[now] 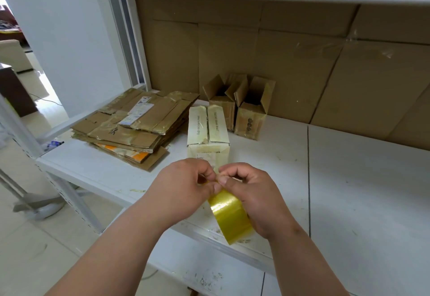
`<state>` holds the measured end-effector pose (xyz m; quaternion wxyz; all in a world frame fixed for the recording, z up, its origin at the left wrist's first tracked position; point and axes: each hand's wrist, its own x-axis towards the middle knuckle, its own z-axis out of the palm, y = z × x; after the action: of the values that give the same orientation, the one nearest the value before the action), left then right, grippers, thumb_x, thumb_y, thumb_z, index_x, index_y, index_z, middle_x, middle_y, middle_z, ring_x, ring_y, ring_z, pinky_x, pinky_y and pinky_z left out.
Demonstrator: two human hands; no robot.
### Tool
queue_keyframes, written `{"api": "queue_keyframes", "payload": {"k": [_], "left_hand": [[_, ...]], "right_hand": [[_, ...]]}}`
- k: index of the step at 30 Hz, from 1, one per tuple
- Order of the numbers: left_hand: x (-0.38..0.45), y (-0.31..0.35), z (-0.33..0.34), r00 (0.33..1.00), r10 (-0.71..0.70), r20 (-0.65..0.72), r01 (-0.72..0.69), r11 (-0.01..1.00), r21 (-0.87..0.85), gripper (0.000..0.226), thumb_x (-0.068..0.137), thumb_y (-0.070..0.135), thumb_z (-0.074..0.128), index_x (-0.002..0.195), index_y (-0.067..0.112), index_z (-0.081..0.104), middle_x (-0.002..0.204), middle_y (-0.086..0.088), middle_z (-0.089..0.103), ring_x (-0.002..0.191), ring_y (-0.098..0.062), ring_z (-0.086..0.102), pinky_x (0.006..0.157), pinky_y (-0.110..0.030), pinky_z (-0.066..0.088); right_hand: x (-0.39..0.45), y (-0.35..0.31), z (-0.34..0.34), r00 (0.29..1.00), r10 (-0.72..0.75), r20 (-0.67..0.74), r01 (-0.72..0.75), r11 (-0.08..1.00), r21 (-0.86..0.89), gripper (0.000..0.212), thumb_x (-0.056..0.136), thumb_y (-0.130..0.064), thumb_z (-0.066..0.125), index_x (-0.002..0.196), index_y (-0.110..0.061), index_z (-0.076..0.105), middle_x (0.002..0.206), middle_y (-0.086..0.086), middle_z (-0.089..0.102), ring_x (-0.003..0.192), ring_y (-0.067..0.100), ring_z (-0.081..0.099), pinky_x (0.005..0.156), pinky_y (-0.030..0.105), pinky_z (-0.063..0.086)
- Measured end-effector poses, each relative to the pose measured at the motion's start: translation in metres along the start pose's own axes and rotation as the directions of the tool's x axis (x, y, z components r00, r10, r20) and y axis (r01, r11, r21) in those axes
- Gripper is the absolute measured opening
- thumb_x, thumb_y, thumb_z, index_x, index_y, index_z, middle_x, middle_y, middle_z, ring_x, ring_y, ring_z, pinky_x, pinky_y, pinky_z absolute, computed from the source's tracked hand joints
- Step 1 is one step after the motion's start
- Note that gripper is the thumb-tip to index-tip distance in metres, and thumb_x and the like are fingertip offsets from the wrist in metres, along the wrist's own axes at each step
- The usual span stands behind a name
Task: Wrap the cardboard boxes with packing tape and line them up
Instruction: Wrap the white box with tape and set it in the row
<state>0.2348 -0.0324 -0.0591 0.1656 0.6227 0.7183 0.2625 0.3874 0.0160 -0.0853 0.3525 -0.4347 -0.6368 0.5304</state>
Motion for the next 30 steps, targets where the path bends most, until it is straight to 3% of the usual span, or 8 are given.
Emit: {"api": "queue_keyframes", "payload": {"k": [6,11,14,17,19,22,25,30], "left_hand": [[-0.002,0.011,-0.001,0.985,-0.019,-0.169,0.030,0.998,0.057,0.015,0.091,0.032,0.065,0.078,0.026,0.065,0.075,0.008,0.062,0.069,-0.005,0.057,0.056,-0.020,0.039],[-0.006,0.016,0.000,0.942,-0.117,-0.313,0.105,0.993,-0.054,0.021,0.091,0.032,0.065,0.073,0.023,0.062,0.058,0.008,0.052,0.052,-0.006,0.047,0.050,-0.026,0.032],[-0.005,0.017,-0.003,0.902,-0.207,-0.379,0.141,0.970,-0.196,0.022,0.091,0.031,0.066,0.071,0.022,0.063,0.058,0.006,0.057,0.052,-0.015,0.054,0.055,-0.033,0.046],[-0.004,0.017,-0.006,0.867,-0.322,-0.381,0.164,0.905,-0.392,0.021,0.089,0.026,0.070,0.069,0.022,0.065,0.066,-0.001,0.065,0.066,-0.030,0.062,0.067,-0.046,0.056],[-0.004,0.018,-0.007,0.865,-0.366,-0.344,0.142,0.835,-0.531,0.021,0.089,0.020,0.070,0.068,0.019,0.066,0.071,-0.006,0.069,0.075,-0.036,0.065,0.064,-0.046,0.056],[-0.001,0.021,-0.017,0.855,-0.414,-0.312,0.075,0.695,-0.715,0.018,0.091,0.012,0.067,0.073,0.010,0.065,0.066,-0.002,0.068,0.063,-0.015,0.064,0.056,-0.030,0.047],[0.002,0.022,-0.026,0.848,-0.433,-0.307,0.019,0.603,-0.798,0.016,0.091,0.009,0.067,0.075,0.008,0.064,0.063,0.000,0.066,0.054,-0.007,0.059,0.057,-0.028,0.042],[0.006,0.021,-0.027,0.806,-0.482,-0.342,-0.023,0.553,-0.833,0.020,0.089,0.011,0.070,0.069,0.014,0.067,0.078,-0.009,0.073,0.078,-0.023,0.067,0.069,-0.039,0.053]], "right_hand": [[-0.003,0.000,-0.011,0.996,-0.078,0.046,0.078,0.997,0.013,0.014,0.088,-0.032,0.071,0.101,-0.034,0.078,0.108,-0.015,0.067,0.103,-0.001,0.062,0.095,0.027,0.048],[-0.005,0.015,-0.040,0.941,-0.028,0.337,-0.060,0.967,0.247,0.082,0.059,-0.044,0.079,0.135,-0.034,0.051,0.118,-0.009,0.070,0.112,0.011,0.065,0.093,0.029,0.050],[-0.006,0.020,-0.056,0.882,-0.092,0.463,-0.031,0.967,0.251,0.061,0.060,-0.034,0.077,0.113,-0.006,0.066,0.096,0.005,0.069,0.086,0.016,0.064,0.071,0.022,0.048],[-0.006,0.017,-0.065,0.865,-0.176,0.471,0.031,0.954,0.299,0.035,0.066,-0.027,0.075,0.090,-0.003,0.067,0.079,0.005,0.066,0.072,0.014,0.061,0.065,0.020,0.047],[0.000,0.010,-0.072,0.879,-0.215,0.426,0.076,0.945,0.319,0.046,0.065,-0.033,0.081,0.088,0.003,0.064,0.080,0.011,0.062,0.074,0.020,0.059,0.066,0.024,0.046],[0.007,-0.004,-0.083,0.899,-0.248,0.362,0.158,0.952,0.261,0.077,0.061,-0.057,0.085,0.093,0.008,0.060,0.084,0.016,0.059,0.079,0.024,0.055,0.070,0.031,0.044],[0.012,-0.018,-0.093,0.899,-0.283,0.335,0.225,0.954,0.200,0.069,0.057,-0.066,0.082,0.090,-0.006,0.069,0.083,0.008,0.065,0.079,0.019,0.060,0.071,0.026,0.047],[0.027,-0.042,-0.104,0.891,-0.313,0.329,0.308,0.949,0.070,0.063,0.061,-0.061,0.079,0.093,-0.008,0.072,0.084,0.007,0.069,0.079,0.017,0.063,0.071,0.026,0.048]]}}
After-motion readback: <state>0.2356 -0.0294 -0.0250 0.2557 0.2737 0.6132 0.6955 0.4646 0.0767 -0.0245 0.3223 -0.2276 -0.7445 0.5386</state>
